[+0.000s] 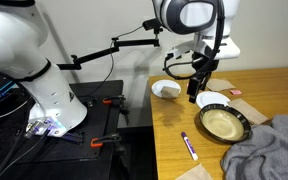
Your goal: Remove the marker from the bowl and put it on the table
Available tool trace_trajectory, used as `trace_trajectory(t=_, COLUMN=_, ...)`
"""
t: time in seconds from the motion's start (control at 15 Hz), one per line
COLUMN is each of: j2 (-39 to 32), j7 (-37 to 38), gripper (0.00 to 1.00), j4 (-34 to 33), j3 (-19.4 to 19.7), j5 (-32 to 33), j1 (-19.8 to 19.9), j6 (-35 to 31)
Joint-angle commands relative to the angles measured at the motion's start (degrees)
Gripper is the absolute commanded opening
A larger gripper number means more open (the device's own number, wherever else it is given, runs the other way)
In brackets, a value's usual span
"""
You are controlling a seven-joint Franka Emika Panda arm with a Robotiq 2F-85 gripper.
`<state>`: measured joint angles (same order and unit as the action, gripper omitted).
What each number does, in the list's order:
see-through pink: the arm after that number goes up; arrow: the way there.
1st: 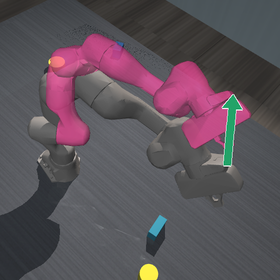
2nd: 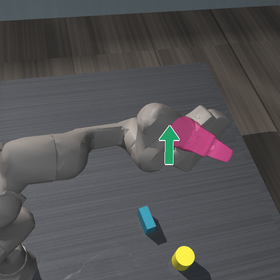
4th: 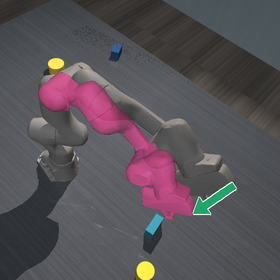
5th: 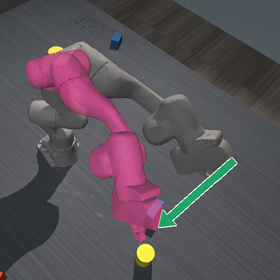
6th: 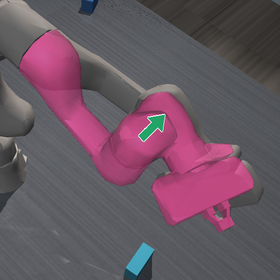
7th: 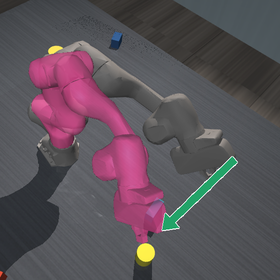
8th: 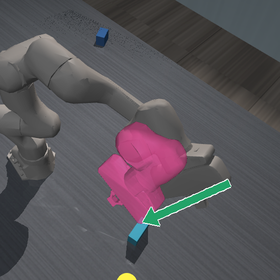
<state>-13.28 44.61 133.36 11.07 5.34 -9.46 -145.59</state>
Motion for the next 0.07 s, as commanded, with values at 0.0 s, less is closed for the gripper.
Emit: trace_trajectory(t=0.0, j2=0.0, j7=0.4, gripper=1.0, j4=-0.1, j3=-1.8, j5=0.7, j1=1.9, j6=0.2)
